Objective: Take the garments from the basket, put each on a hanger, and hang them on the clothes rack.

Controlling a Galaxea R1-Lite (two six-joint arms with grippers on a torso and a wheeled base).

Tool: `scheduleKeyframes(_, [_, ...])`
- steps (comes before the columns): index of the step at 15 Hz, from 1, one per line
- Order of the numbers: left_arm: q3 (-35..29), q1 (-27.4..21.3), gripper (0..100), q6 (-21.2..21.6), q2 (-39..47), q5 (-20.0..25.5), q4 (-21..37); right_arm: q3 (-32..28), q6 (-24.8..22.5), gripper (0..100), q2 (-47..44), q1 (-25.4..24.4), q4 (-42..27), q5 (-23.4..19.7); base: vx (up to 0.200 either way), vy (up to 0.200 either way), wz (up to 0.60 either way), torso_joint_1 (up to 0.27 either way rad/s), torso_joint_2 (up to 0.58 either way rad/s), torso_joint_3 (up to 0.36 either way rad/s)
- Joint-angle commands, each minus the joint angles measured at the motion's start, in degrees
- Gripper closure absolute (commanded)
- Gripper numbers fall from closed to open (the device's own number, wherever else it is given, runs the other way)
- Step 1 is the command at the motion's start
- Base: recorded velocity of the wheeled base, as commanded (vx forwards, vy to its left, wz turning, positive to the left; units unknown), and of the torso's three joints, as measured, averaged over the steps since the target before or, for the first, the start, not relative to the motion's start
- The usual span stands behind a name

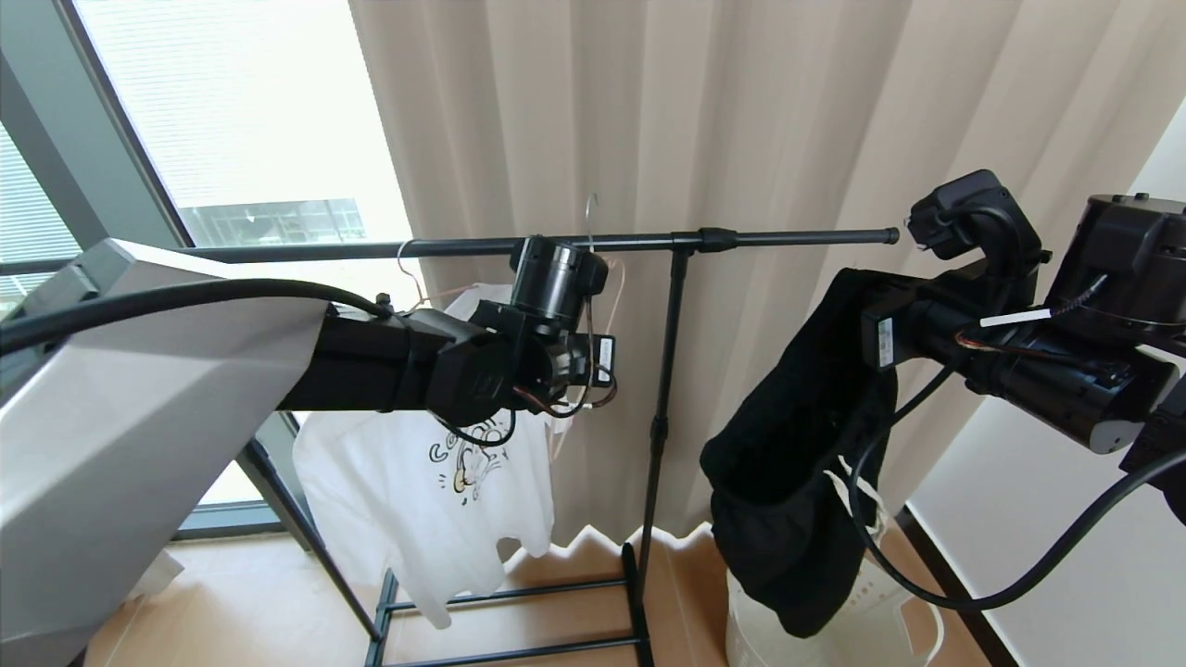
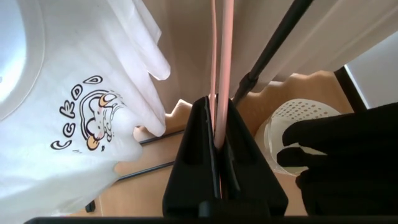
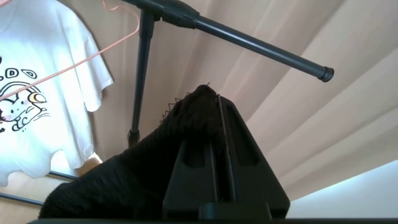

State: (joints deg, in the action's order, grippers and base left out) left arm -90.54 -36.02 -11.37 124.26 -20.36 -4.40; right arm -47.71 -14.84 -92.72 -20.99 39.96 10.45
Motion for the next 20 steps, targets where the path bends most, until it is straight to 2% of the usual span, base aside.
scheduleKeyframes(1, [6.60, -1.68, 100, 1.00, -5.96, 0.06, -3.33, -0.01, -0.02, 100, 0.08, -0.01, 0.03, 0.01, 0.000, 0.000, 0.00, 0.000, 0.00, 0.000])
scheduleKeyframes(4, [19.00, -2.82, 100, 2.76, -13.34, 0.06, -8.96, 0.52, -0.02, 100, 0.17, -0.01, 0.03, 0.01, 0.000, 0.000, 0.00, 0.000, 0.00, 0.000])
scheduleKeyframes(5, [19.70, -2.82, 100, 2.76, -13.78, 0.06, -9.31, 0.52, -0.02, 100, 0.26, -0.01, 0.03, 0.01, 0.000, 0.000, 0.00, 0.000, 0.00, 0.000])
scheduleKeyframes(6, [28.31, -2.82, 100, 3.29, -18.79, 0.23, -13.09, 1.04, -0.02, 100, 0.61, -0.10, 0.03, 0.01, 0.000, 0.000, 0.00, 0.000, 0.00, 0.000])
scheduleKeyframes(7, [33.85, -2.74, 100, 4.25, -22.04, 0.41, -15.81, 1.31, -0.02, 100, 0.70, -0.19, 0.03, 0.01, 0.000, 0.000, 0.00, 0.000, 0.00, 0.000])
scheduleKeyframes(9, [41.58, -2.47, 100, 5.49, -26.70, 1.46, -20.74, 1.66, -0.02, 100, 0.79, -0.37, 0.03, 0.01, 0.000, 0.000, 0.00, 0.000, 0.00, 0.000])
scheduleKeyframes(10, [48.79, -1.51, 100, 6.98, -31.01, 4.80, -24.95, 1.92, -0.02, 100, 0.96, -0.37, 0.12, 0.01, 0.000, 0.000, 0.00, 0.000, 0.00, 0.000])
scheduleKeyframes(11, [50.81, -1.07, 100, 7.42, -31.97, 6.21, -25.92, 1.92, -0.02, 100, 1.05, -0.45, 0.03, 0.01, 0.000, 0.000, 0.00, 0.000, 0.00, 0.000])
scheduleKeyframes(12, [58.81, 1.92, 100, 9.97, -34.52, 13.59, -31.72, 2.36, -0.02, 100, 1.14, -0.54, 0.03, 0.10, 0.000, 0.000, 0.00, 0.000, 0.00, 0.000])
scheduleKeyframes(13, [63.64, 4.73, 100, 11.73, -35.31, 17.90, -37.17, 2.63, -0.02, 100, 1.14, -0.54, 0.03, 0.19, 0.000, 0.000, 0.00, 0.000, 0.00, 0.000])
scheduleKeyframes(14, [69.53, 7.99, 100, 13.83, -35.58, 23.35, -45.17, 2.89, -0.02, 100, 1.14, -0.54, 0.03, 0.19, 0.000, 0.000, 0.00, 0.000, 0.00, 0.000])
scheduleKeyframes(15, [72.17, 9.30, 100, 14.71, -35.49, 26.25, -49.48, 2.89, -0.11, 100, 1.05, -0.54, 0.03, 0.28, 0.000, 0.000, 0.00, 0.000, 0.00, 0.000])
scheduleKeyframes(16, [79.29, 12.12, 100, 16.56, -34.70, 33.37, -59.76, 2.89, -0.11, 100, 0.96, -0.54, 0.03, 0.36, 0.000, 0.000, 0.00, 0.000, 0.00, 0.000])
scheduleKeyframes(17, [84.12, 13.44, 100, 17.70, -32.41, 38.02, -66.88, 2.89, -0.11, 100, 0.70, -0.54, 0.03, 0.45, 0.000, 0.000, 0.00, 0.000, 0.00, 0.000])
scheduleKeyframes(18, [87.81, 13.96, 100, 18.41, -29.78, 39.69, -73.03, 2.89, -0.19, 100, 0.52, -0.80, 0.03, 0.54, 0.000, 0.000, 0.00, 0.000, 0.00, 0.000])
scheduleKeyframes(20, [90.54, 13.79, 100, 19.55, -23.45, 40.05, -82.79, 2.89, -0.81, 100, -0.18, -2.04, -0.06, 0.71, 0.000, 0.000, 0.00, 0.000, 0.00, 0.000])
